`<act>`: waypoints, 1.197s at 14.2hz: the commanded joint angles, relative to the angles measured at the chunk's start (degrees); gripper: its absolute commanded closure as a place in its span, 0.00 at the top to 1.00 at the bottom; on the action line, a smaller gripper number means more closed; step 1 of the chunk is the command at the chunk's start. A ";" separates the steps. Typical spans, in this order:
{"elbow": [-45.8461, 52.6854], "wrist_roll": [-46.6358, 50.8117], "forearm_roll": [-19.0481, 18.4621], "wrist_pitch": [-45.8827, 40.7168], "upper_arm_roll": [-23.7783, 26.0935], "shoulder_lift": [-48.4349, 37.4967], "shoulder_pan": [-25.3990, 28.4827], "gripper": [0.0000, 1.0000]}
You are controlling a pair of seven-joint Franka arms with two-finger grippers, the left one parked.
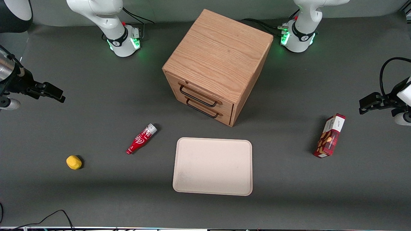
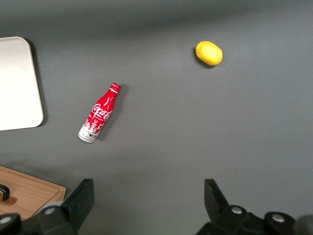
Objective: Open upper drawer
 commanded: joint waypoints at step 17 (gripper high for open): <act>16.23 -7.79 -7.19 6.08 40.98 23.18 2.70 1.00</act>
